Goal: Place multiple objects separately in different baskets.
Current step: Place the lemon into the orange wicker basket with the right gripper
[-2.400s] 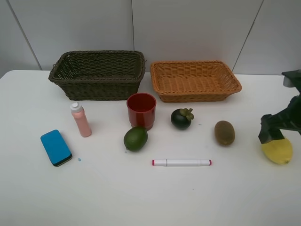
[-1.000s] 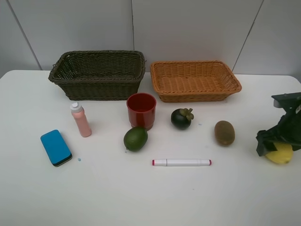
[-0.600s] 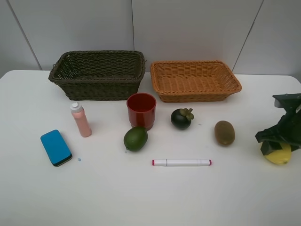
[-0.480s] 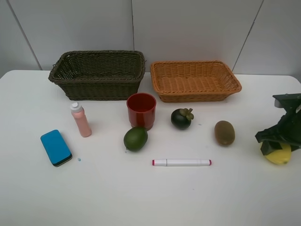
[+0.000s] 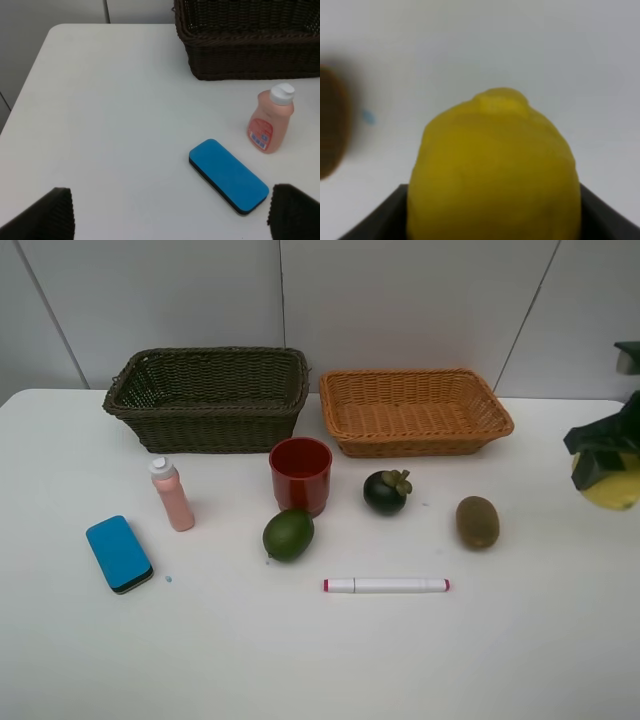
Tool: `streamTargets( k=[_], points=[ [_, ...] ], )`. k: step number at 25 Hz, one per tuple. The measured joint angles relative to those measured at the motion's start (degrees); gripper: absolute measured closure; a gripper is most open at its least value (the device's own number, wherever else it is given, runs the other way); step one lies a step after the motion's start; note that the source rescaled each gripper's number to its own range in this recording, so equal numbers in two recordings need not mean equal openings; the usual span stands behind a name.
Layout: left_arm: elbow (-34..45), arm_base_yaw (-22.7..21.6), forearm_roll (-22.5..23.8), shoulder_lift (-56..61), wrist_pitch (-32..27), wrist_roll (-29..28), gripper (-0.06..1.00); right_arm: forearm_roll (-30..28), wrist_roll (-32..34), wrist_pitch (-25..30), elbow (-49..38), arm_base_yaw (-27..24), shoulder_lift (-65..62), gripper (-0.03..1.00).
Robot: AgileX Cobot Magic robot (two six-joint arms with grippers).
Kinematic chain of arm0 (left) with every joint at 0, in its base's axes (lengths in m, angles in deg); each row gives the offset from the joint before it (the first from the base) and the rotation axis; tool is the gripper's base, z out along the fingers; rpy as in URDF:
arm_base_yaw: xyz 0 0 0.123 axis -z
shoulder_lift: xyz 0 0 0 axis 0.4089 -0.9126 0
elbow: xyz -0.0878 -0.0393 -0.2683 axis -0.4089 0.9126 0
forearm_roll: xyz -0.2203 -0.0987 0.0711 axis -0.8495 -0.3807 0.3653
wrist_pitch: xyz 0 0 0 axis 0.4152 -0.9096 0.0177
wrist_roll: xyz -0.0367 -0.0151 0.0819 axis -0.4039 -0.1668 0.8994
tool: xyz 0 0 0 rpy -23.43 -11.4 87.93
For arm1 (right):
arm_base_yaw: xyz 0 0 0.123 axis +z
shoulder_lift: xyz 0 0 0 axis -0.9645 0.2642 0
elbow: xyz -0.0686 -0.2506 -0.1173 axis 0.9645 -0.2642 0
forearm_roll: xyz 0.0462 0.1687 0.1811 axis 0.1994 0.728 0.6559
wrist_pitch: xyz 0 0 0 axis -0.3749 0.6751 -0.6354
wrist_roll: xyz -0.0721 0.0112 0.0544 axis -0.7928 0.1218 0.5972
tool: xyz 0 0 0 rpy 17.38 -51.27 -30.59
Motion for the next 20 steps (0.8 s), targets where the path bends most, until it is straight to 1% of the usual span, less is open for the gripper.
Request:
streamTargets(
  k=[4,9,12,20],
  points=[
    [0.00,0.00,0.00,0.00,0.00,0.00,-0.06,0.39,0.00,5.71,11.12,5.66,-0.63,0.40],
    [0.00,0.00,0.00,0.00,0.00,0.00,-0.06,0.65,0.46,7.81,23.39,11.72,3.46,0.40],
    [0.00,0.00,0.00,0.00,0.00,0.00,-0.06,1.09,0.85,7.49,29.37,13.13,9.22,0.40],
    [0.00,0.00,0.00,0.00,0.00,0.00,-0.06,1.19,0.87,4.65,41.10,13.25,28.69,0.40]
  ],
)
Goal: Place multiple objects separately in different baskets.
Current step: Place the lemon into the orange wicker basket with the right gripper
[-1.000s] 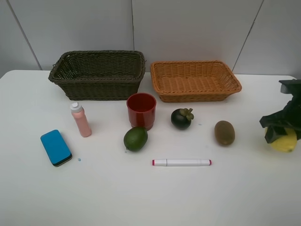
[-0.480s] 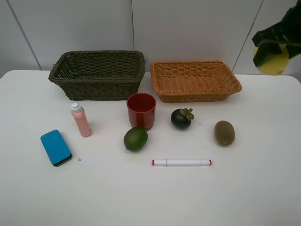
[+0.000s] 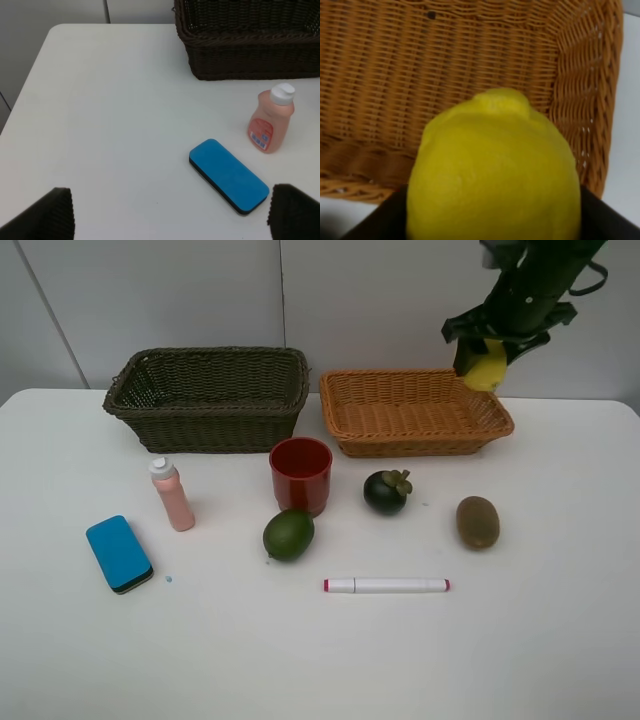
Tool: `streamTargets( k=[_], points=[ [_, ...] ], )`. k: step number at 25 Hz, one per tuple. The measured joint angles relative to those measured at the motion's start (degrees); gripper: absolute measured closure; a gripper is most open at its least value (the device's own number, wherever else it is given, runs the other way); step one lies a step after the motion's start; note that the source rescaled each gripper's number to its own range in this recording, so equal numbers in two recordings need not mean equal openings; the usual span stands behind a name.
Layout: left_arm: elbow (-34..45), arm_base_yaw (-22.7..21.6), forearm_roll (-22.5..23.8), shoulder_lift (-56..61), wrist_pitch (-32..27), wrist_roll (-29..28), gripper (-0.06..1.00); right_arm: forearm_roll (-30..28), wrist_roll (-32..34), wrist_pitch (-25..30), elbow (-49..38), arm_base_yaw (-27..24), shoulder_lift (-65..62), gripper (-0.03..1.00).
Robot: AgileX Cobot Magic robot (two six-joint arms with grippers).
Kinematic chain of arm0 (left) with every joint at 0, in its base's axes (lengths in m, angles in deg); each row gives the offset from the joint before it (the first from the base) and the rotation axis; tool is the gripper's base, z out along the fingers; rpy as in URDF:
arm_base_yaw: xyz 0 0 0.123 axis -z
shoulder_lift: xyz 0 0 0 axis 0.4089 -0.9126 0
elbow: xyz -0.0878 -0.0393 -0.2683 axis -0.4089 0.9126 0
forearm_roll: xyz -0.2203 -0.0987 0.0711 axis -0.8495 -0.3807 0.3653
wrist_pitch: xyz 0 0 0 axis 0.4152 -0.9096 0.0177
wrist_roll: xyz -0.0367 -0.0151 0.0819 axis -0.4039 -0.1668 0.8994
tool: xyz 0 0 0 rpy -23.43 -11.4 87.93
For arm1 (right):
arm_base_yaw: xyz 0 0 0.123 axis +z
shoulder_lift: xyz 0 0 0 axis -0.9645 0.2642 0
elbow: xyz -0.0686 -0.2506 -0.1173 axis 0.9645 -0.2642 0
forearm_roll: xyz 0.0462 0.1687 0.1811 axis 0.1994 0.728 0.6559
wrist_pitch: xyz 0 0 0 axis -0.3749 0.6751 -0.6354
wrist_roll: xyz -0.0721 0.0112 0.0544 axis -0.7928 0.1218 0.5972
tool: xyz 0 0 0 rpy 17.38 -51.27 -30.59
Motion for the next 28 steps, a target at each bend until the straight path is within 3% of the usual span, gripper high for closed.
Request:
streamTargets(
  k=[11,28],
  points=[
    [0.00,0.00,0.00,0.00,0.00,0.00,-0.06,0.05,0.05,-0.43,8.92,0.00,15.48,0.40],
    [0.00,0.00,0.00,0.00,0.00,0.00,-0.06,-0.14,0.00,-0.67,8.92,-0.74,16.91,0.40]
  ],
)
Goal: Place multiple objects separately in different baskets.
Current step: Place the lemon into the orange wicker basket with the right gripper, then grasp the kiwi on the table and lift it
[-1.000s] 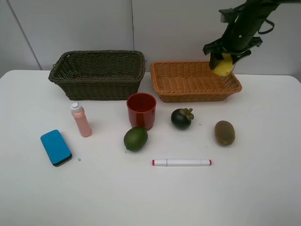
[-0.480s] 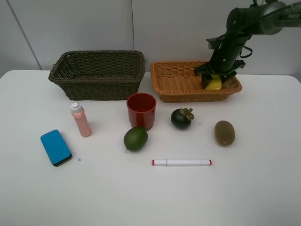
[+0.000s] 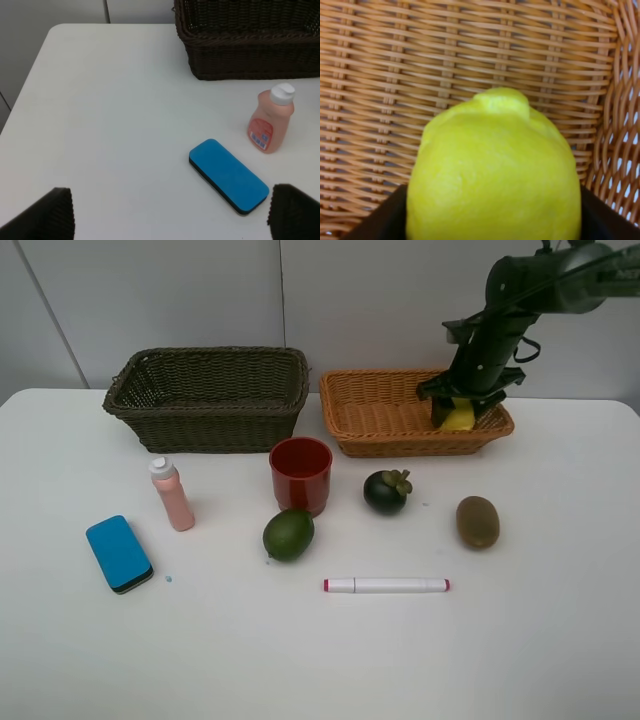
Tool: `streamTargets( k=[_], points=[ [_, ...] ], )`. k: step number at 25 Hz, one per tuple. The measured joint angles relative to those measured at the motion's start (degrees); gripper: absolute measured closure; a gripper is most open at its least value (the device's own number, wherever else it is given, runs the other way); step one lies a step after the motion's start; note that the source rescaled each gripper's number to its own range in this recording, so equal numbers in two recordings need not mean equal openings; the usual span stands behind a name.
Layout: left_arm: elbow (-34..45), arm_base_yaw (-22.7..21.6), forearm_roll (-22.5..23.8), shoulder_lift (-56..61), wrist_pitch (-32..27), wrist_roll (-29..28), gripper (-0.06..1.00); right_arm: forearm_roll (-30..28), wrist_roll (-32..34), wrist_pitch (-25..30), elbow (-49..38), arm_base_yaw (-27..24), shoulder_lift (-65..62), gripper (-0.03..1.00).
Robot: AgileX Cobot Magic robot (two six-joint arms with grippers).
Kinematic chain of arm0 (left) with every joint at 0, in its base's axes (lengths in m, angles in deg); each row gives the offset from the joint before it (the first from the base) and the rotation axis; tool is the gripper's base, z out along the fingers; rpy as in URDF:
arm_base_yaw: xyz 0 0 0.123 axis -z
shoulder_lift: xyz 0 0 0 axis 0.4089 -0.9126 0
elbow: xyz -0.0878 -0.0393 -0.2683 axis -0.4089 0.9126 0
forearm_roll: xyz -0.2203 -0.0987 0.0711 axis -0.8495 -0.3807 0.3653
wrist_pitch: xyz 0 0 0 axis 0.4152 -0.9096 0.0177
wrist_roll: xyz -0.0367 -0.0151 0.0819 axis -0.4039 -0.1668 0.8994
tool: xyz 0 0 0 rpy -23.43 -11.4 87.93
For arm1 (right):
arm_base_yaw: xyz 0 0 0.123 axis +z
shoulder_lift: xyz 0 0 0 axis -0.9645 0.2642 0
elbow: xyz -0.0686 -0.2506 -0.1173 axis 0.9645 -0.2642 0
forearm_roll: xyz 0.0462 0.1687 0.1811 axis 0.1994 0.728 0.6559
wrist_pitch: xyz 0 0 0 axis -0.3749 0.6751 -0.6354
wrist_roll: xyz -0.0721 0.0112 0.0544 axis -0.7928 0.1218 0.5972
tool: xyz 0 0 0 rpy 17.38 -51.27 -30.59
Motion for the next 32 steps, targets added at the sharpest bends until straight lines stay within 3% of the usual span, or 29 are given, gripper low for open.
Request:
streamTargets(
  k=[5,8,11,25,32],
  points=[
    [0.00,0.00,0.00,0.00,0.00,0.00,-0.06,0.00,-1.98,-0.07,0.00,0.00,0.00,0.38],
    [0.00,0.00,0.00,0.00,0.00,0.00,-0.06,0.00,-1.64,-0.26,0.00,0.00,0.00,0.08],
    [0.00,0.00,0.00,0.00,0.00,0.00,-0.06,0.00,-1.25,-0.34,0.00,0.00,0.00,0.00],
    [0.00,0.00,0.00,0.00,0.00,0.00,-0.06,0.04,-1.06,0.88,0.00,0.05,-3.64,-0.03],
    [0.00,0.00,0.00,0.00,0.00,0.00,-0.06,0.10,-1.06,11.60,0.16,0.05,-10.78,-0.03]
  ],
)
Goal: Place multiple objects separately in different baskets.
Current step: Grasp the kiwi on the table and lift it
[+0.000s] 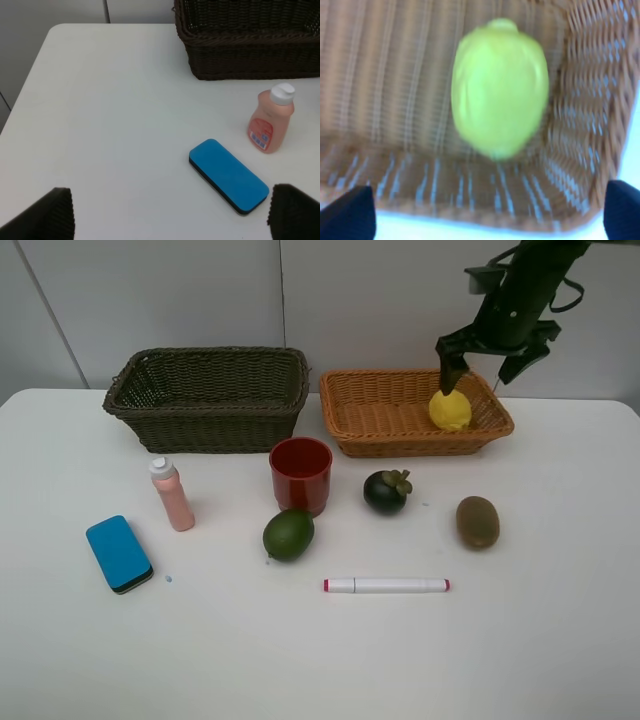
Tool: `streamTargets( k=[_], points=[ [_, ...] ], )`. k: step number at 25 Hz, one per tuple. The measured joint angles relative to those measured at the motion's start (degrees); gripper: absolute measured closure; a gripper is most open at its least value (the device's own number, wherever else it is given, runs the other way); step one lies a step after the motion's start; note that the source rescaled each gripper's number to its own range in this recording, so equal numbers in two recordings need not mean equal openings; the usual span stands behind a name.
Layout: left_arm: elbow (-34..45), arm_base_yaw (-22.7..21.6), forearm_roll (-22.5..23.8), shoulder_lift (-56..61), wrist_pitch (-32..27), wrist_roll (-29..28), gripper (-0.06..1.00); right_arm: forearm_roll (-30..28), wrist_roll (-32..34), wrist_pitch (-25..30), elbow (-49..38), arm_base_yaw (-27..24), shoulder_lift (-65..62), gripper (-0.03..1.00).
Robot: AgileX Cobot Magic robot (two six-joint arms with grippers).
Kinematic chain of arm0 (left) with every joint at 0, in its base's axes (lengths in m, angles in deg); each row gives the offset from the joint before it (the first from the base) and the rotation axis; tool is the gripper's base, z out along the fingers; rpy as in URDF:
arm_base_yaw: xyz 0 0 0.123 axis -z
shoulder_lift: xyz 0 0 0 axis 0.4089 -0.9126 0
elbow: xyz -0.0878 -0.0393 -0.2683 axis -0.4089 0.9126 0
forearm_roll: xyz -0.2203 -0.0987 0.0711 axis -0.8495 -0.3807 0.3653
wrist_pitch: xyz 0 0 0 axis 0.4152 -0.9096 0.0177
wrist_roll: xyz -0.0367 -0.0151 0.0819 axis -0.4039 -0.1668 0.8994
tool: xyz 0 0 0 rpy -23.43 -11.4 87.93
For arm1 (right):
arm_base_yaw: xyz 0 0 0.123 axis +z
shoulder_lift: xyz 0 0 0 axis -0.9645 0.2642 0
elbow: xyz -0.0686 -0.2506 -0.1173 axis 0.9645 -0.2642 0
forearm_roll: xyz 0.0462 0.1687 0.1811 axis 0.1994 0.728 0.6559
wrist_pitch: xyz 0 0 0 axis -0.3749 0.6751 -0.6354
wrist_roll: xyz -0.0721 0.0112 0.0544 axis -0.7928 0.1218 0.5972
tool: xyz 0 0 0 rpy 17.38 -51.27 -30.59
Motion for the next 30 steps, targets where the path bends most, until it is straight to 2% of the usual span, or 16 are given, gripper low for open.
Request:
streamTargets(
  k=[2,5,9,18,25,30],
  points=[
    [0.00,0.00,0.00,0.00,0.00,0.00,-0.06,0.19,0.00,2.84,0.00,0.00,-2.03,-0.03],
    [0.00,0.00,0.00,0.00,0.00,0.00,-0.06,1.34,0.29,3.17,-0.68,0.00,-4.94,-0.03],
    [0.00,0.00,0.00,0.00,0.00,0.00,-0.06,2.29,3.83,3.38,-5.47,0.05,-9.44,-0.03],
    [0.00,0.00,0.00,0.00,0.00,0.00,-0.06,3.34,11.81,2.80,-26.52,2.55,-19.83,-0.03],
    [0.00,0.00,0.00,0.00,0.00,0.00,-0.06,6.97,14.60,-8.88,-42.62,3.38,-23.06,-0.03],
    [0.00,0.00,0.00,0.00,0.00,0.00,-0.06,7.64,14.83,-20.67,-50.35,3.38,-23.06,-0.03]
  ],
)
